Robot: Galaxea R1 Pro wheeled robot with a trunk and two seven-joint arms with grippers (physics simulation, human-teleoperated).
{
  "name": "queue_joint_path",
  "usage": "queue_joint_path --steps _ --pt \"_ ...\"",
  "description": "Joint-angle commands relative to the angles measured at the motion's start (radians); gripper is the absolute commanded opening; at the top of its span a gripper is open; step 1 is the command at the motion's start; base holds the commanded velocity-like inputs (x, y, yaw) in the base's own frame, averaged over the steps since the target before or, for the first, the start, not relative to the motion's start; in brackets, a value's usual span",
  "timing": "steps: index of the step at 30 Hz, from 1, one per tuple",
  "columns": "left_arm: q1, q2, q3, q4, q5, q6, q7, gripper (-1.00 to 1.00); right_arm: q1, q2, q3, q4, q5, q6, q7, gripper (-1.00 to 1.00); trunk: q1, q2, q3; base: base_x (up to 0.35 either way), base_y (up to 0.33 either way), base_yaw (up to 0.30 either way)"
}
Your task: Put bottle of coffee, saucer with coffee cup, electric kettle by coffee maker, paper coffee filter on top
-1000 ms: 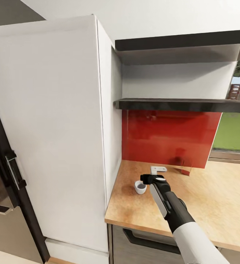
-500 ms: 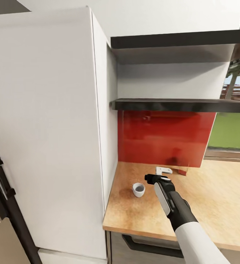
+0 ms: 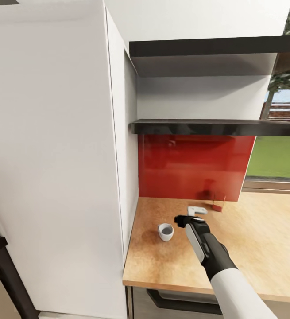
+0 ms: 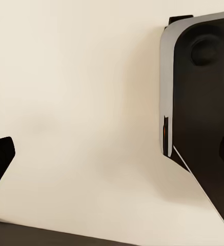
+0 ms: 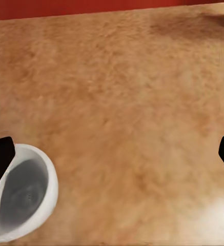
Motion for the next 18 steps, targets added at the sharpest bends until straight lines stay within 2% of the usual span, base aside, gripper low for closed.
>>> queue_joint_path --steps 1,6,14,18 --pt "0.0 0.0 0.008 0.0 -0.011 0.0 0.002 1.0 0.0 0.0 0.003 0.01 -0.01 0.002 -0.009 1.0 0.0 -0.001 0.0 0.062 0.001 -0.001" --pt "0.0 0.0 0.008 0.0 -0.01 0.0 0.002 1.0 0.0 0.001 0.004 0.046 -0.012 0.002 -0.009 1.0 0.0 -0.001 0.0 0.111 0.061 0.0" --pt "0.0 0.001 0.009 0.0 -0.01 0.0 0.002 1.0 0.0 0.001 0.004 0.05 -0.011 0.002 -0.009 1.0 0.0 -0.001 0.0 0.019 0.014 0.0" --pt "0.0 0.001 0.008 0.0 -0.01 0.0 0.002 1.0 0.0 0.001 0.004 0.051 -0.011 0.002 -0.009 1.0 0.0 -0.001 0.0 0.137 0.169 0.0"
